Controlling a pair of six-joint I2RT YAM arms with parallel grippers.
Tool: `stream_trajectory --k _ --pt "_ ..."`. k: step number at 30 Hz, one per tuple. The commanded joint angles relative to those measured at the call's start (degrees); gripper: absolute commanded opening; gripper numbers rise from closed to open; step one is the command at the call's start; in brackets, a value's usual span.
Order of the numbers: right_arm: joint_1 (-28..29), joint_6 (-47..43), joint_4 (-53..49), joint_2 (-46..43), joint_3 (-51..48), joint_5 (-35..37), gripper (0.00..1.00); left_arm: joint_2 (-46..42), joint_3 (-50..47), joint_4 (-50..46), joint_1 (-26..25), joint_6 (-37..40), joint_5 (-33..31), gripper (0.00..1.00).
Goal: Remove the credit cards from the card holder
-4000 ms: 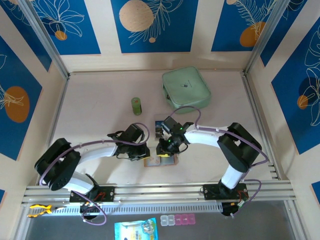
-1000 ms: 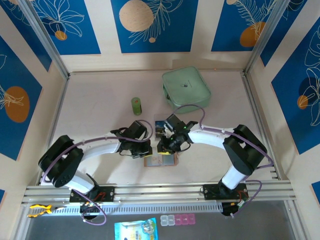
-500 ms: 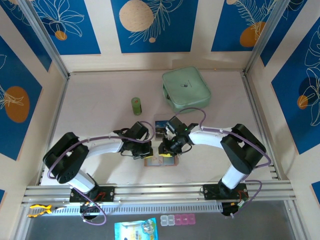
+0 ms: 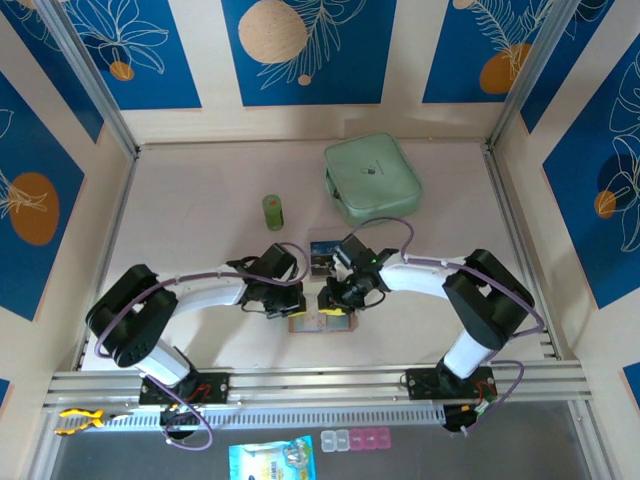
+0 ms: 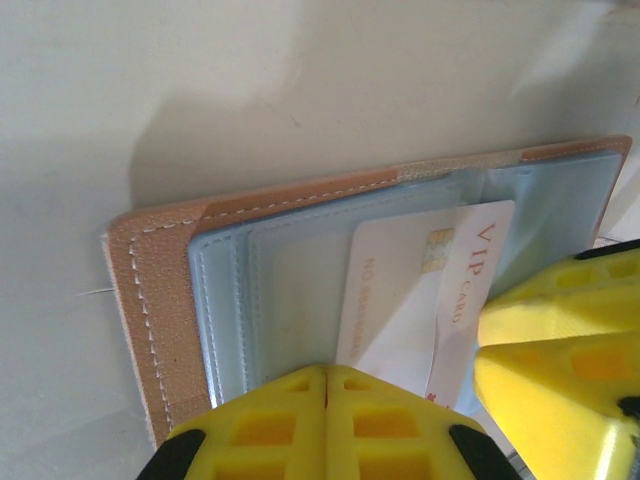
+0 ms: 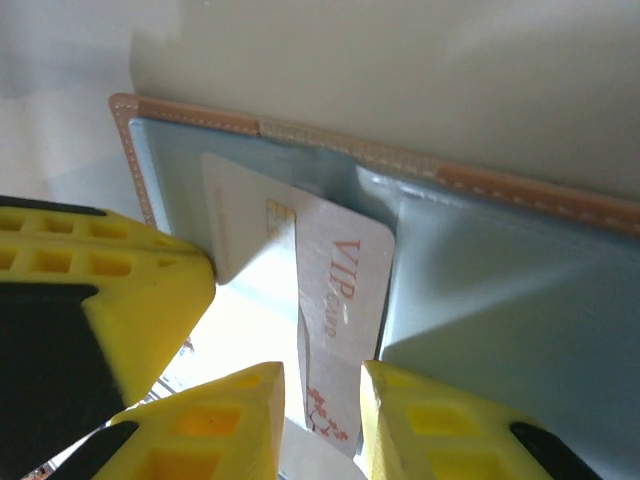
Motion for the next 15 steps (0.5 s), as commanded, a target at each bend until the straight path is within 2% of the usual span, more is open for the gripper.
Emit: stream_trajectory --k 1,5,15 --pt "-0.2 1.5 -0.12 -2.2 -1.44 -0.55 0.29 0.64 -1.28 -2.48 -0.32 0.36 -1.1 0.01" --pt "-0.29 2.74 2.47 -1.22 -2.93 -1.64 0.33 0.79 -1.43 -2.37 -0.31 0.36 -1.16 0.01" --pt "-0.2 4.31 7.67 -0.13 -4.28 -3.58 0.29 0.55 -1.54 -2.59 -0.25 0.36 -1.21 0.01"
